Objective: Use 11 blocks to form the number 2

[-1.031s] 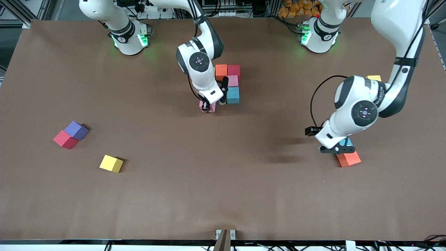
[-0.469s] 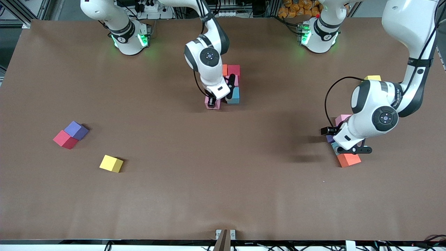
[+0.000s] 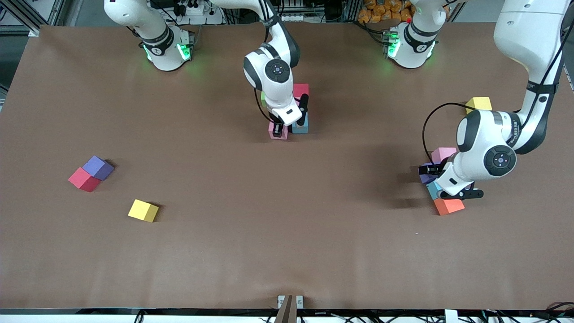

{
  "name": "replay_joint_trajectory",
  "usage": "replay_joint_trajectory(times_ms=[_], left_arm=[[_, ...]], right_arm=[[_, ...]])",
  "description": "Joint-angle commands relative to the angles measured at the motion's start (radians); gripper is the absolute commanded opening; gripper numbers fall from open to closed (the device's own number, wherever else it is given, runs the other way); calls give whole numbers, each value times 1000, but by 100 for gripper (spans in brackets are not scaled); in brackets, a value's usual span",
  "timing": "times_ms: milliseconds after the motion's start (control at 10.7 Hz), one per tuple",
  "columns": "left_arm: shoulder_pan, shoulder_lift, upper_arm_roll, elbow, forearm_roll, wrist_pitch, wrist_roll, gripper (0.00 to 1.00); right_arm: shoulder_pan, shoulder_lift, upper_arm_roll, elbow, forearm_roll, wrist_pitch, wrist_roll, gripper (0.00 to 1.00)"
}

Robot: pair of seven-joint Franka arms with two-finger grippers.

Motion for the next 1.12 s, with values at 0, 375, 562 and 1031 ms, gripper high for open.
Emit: replay_joint_trajectory(times_ms=[0,375,562,1031], left_arm=[[-2,10,15,9,-24,4,5,100],[-4,38,18,9,-24,30,5,100],[-2,54,29,9,-23,33,6,100],[-10,71,44,9,-24,67,17,100]], right_arm=[[9,16,5,25,11,-8,36,19],[26,20,7,23,9,-10,64,19],[31,23,7,22,9,-10,70,19],[40,36,7,23,9,-1,84,100]])
